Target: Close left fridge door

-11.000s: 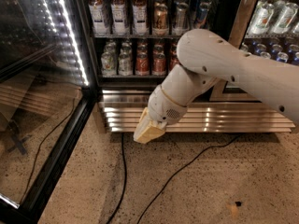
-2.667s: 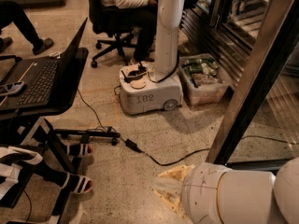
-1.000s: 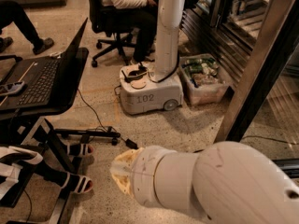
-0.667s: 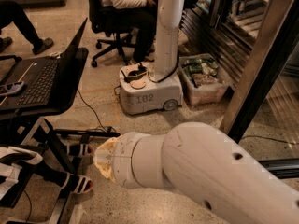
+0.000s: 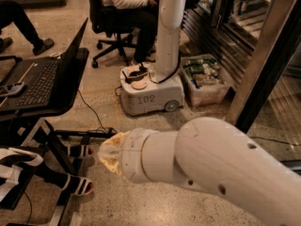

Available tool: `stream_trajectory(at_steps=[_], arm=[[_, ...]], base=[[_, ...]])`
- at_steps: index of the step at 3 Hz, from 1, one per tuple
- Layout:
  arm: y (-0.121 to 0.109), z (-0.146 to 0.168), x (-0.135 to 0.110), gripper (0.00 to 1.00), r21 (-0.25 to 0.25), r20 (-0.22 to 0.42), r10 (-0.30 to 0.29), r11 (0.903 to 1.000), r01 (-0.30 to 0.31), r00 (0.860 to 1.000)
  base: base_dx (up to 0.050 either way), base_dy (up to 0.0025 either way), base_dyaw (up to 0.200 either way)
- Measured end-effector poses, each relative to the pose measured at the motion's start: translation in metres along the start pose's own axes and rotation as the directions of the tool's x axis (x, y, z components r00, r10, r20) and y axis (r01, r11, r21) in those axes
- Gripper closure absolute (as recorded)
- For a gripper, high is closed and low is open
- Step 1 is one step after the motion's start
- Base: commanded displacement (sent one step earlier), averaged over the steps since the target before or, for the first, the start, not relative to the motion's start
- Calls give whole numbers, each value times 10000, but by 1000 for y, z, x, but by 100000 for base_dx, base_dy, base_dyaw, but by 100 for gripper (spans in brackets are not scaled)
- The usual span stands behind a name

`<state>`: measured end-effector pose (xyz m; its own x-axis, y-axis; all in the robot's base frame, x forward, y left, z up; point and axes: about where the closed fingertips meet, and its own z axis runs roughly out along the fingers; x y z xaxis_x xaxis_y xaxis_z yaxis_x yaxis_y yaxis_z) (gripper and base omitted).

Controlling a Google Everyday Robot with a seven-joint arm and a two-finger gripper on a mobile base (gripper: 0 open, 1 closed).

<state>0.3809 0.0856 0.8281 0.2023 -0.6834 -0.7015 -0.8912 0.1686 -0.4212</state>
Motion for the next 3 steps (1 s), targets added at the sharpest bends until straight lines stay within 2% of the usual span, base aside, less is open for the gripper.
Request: stream_trajectory(at_steps=[1, 2, 3], arm=[[-33, -13, 23, 100, 829, 447, 895, 9922, -930, 9950], [-59, -29, 43, 100, 1868, 235, 1502, 9706, -1520, 9884], [-61, -29, 43, 100, 1932, 217, 1489, 9696, -1503, 9886]], base=[[0, 0, 0], [0, 0, 0], [0, 0, 0]])
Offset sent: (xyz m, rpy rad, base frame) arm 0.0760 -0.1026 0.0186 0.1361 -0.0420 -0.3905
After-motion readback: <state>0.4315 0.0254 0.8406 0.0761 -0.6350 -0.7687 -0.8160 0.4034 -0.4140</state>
